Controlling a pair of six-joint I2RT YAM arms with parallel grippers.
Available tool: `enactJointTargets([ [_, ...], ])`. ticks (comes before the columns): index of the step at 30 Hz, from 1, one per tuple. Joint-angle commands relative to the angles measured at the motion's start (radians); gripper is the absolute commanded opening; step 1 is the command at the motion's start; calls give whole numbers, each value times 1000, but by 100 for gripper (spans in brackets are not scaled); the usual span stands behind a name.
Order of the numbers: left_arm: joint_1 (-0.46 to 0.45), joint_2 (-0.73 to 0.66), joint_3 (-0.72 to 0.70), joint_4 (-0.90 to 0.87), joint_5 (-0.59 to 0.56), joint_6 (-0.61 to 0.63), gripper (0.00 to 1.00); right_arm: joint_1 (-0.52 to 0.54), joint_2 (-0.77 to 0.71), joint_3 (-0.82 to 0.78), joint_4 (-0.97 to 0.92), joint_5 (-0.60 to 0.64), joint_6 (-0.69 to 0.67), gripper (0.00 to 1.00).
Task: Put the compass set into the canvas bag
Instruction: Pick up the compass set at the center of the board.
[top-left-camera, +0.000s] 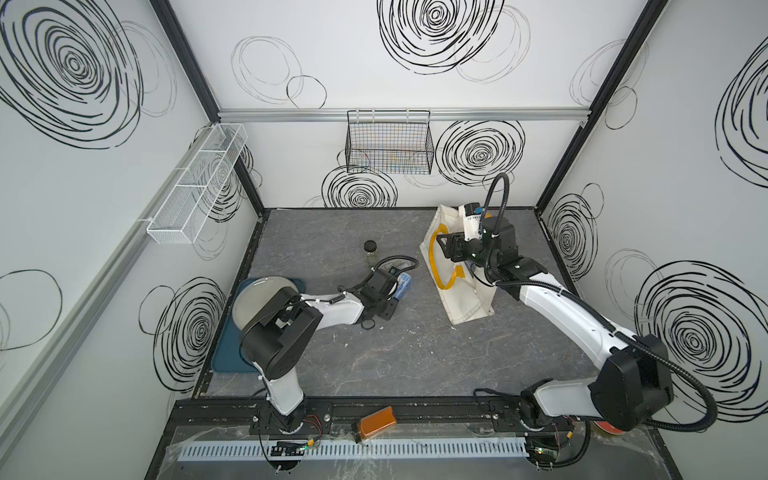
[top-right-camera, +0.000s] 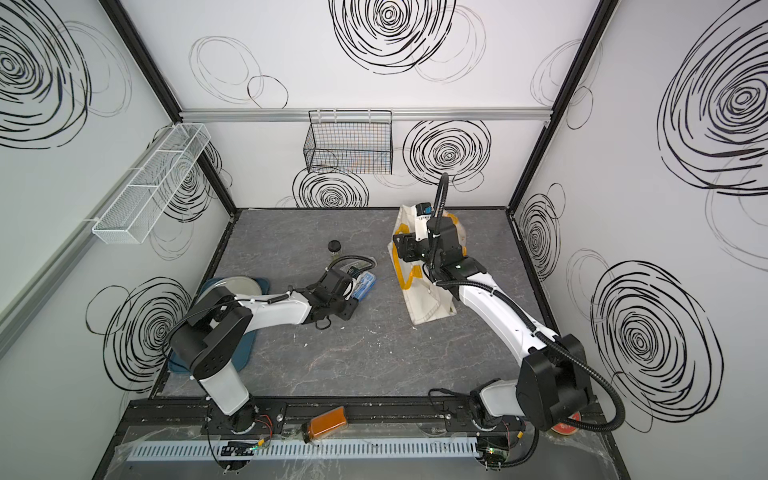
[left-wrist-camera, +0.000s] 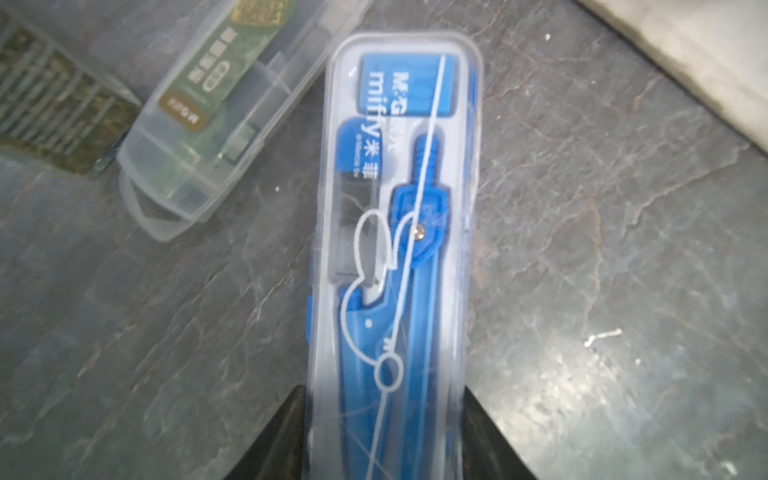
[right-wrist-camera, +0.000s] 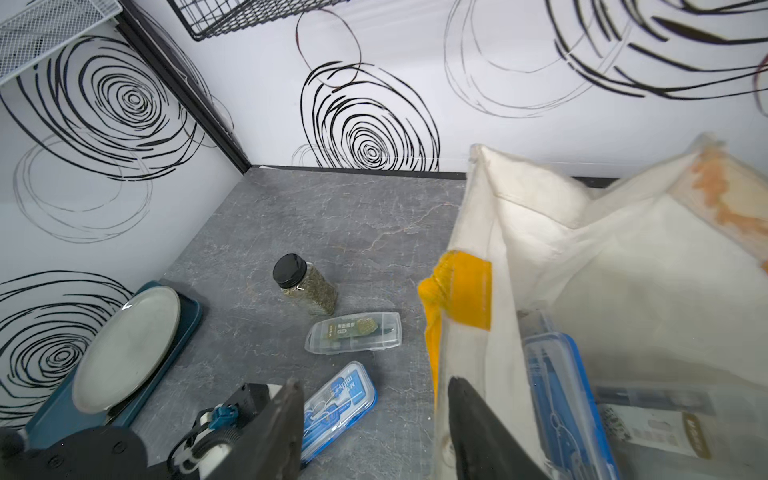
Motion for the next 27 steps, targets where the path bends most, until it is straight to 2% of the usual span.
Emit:
enactJointTargets([
  [1, -11, -86, -77, 226, -47, -57, 53, 19, 50, 61, -8, -41, 26, 59],
  [5, -26, -182, -175, 350, -110, -86, 53, 46, 129, 130, -27, -87, 44, 60],
  [8, -30, -249, -227, 414, -145, -115, 54, 76, 186, 180, -43, -111, 48, 64],
  [14, -40, -331, -259, 488, -189, -162, 54, 114, 282, 235, -8, -213, 103, 71],
  [20, -55, -363, -267, 541, -233, -177, 55, 154, 359, 267, 28, -295, 148, 75],
  [27, -60, -348, -230, 523, -231, -188, 56, 204, 421, 278, 76, -349, 191, 73],
])
